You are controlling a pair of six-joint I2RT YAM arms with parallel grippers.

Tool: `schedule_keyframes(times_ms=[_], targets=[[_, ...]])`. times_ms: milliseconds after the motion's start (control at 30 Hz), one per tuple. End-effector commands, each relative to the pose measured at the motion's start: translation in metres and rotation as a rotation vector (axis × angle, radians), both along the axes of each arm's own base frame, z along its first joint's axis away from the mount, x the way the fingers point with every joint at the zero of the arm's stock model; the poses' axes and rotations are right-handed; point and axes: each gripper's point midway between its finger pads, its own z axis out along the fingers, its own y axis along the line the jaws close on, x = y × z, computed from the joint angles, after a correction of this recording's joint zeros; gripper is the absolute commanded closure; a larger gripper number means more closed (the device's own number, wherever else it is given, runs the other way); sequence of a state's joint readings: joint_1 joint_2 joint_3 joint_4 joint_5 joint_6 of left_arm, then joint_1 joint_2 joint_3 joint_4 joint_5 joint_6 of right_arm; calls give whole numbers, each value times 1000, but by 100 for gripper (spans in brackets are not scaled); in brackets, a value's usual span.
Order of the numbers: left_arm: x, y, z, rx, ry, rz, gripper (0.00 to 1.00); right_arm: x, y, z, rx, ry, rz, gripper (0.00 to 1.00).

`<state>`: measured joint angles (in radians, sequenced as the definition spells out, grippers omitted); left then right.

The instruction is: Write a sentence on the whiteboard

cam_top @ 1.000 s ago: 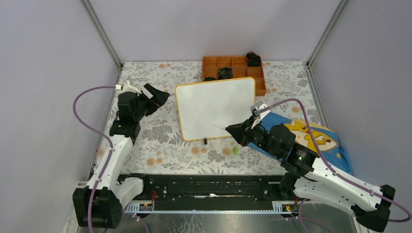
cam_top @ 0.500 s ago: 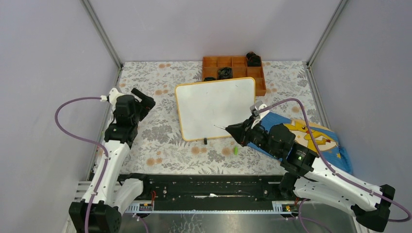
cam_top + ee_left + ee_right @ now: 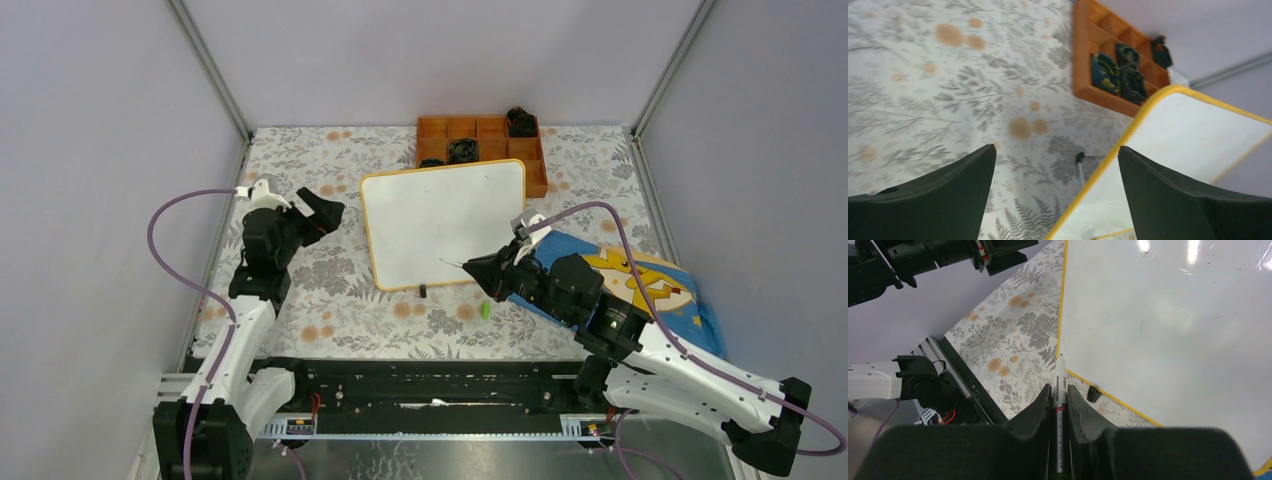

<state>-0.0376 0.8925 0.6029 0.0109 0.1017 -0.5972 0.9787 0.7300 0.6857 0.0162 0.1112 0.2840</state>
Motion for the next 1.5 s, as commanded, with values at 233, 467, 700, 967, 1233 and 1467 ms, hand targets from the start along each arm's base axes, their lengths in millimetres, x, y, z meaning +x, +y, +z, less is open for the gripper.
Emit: schedule_keyframes(times_ms=[233,467,700,967,1233,1467], targets=[[18,-21,40,-342,-237,-243,1,-2,-1,28,71,-40,6,100],[-9,-46,51,-310,-422,-449,1,-3,-7,29,87,-36,-8,100],[-9,-83,33,-302,-389,-689,1,-5,-1,32,105,-19,15,100],[-3,-85,7,-312,-343,-708,8,-5,2,32,109,-7,14,100],[0,-89,-7,-368,-314,-754,20,-2,11,31,109,5,30,100],[4,-91,-11,-382,-315,-775,30,2,18,28,106,10,32,100]])
